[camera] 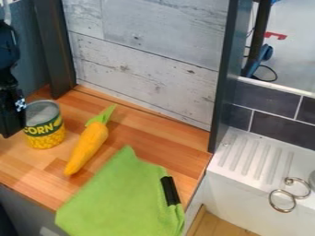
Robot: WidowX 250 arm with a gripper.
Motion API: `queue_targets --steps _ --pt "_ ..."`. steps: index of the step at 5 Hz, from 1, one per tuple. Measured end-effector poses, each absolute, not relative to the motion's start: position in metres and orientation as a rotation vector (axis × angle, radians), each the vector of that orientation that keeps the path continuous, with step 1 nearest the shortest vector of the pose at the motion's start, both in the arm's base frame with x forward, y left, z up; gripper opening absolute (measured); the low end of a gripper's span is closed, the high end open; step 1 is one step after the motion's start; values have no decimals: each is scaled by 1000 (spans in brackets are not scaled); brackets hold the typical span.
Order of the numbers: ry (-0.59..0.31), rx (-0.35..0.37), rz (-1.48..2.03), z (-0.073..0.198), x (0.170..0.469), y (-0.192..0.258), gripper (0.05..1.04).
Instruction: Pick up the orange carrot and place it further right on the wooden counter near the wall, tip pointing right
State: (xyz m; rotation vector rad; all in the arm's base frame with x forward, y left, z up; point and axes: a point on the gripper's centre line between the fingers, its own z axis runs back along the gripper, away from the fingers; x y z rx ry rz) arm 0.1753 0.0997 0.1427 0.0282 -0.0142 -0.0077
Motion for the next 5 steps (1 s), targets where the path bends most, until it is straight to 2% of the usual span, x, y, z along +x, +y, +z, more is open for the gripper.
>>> queue_targets --steps 1,2,4,5 --pt "0 19 3 138 175 100 1001" --pt "-2 -18 75 121 191 100 1001" --pt "-34 13 129 83 236 89 1001" --pt "2 22 105 59 252 85 1001"
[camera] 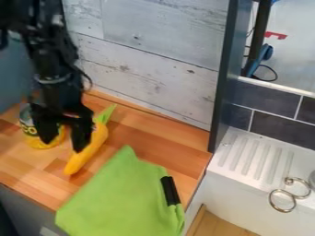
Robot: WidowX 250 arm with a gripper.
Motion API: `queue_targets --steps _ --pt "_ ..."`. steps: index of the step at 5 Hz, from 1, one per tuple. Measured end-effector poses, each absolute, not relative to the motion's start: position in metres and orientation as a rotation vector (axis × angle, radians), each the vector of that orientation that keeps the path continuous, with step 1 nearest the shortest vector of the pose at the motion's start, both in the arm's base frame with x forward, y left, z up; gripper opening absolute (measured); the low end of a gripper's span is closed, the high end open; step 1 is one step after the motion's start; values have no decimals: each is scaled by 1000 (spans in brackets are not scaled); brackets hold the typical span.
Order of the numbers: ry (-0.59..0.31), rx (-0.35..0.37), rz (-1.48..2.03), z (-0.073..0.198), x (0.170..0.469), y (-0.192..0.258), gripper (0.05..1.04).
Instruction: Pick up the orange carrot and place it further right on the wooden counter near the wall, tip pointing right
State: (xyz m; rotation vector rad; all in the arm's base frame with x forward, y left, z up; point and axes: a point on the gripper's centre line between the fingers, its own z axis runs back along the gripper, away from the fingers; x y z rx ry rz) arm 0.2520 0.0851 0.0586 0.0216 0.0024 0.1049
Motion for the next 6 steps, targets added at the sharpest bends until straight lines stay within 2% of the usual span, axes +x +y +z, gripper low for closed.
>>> queue_targets --steps 2,3,4,5,6 --pt "37 48 100 31 270 90 1001" --pt "53 15 71 11 273 86 963" --pt "36 -7 61 6 276 85 686" --pt "23 -14 72 6 275 83 464" --pt "-15 -27 141 38 268 77 399"
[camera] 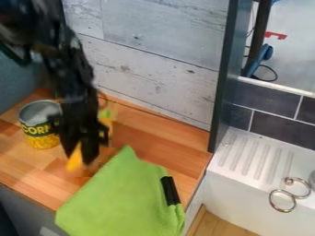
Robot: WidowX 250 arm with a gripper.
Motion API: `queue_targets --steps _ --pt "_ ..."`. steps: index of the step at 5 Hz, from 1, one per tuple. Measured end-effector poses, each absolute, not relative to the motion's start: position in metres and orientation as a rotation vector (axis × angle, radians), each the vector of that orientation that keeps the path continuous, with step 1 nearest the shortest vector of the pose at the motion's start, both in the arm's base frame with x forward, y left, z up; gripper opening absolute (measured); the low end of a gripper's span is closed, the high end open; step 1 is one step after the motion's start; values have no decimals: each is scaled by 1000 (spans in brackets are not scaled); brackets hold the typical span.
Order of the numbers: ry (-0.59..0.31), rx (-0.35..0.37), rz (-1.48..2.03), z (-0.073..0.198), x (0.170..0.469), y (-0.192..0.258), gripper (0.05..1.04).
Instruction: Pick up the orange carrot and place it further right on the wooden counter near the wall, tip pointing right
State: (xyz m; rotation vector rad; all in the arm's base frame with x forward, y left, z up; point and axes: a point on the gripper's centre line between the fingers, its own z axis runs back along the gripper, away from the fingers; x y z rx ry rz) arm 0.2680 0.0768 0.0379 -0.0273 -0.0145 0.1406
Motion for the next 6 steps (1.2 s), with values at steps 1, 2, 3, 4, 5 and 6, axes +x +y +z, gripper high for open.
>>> queue_targets --steps 1,2,3,4,5,6 --pt "-82 -79 204 74 276 53 388" --pt "-122 -123 299 98 298 34 388" --pt "-220 -178 553 102 318 16 388" --pt "-271 -225 804 93 324 8 388" --pt "-291 -228 1065 90 327 12 388" --pt "-261 -123 1319 70 333 21 388"
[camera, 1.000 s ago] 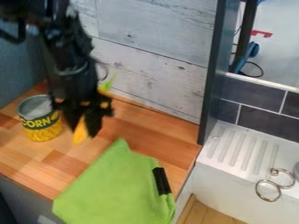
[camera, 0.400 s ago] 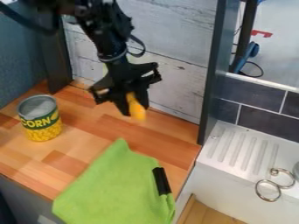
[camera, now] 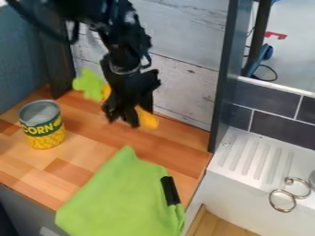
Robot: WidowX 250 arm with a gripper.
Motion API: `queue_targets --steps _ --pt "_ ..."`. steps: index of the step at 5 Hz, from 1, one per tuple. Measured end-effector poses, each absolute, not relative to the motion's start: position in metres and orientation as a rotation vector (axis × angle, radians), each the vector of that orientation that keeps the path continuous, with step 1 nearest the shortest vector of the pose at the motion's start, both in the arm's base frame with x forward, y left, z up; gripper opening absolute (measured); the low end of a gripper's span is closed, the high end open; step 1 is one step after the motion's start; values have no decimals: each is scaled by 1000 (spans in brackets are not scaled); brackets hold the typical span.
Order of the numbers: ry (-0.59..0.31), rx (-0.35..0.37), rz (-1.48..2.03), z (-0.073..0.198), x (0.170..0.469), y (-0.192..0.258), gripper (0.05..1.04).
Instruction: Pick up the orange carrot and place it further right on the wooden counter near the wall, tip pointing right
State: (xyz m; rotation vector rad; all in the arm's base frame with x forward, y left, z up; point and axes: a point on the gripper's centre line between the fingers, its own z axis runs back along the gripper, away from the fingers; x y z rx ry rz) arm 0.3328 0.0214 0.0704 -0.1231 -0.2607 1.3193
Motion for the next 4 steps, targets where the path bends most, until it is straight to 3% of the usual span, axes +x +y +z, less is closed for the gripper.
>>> queue_targets --steps 2,4 --pt "-240 -96 1692 40 347 29 388" --pt "-226 -108 1689 10 364 27 376"
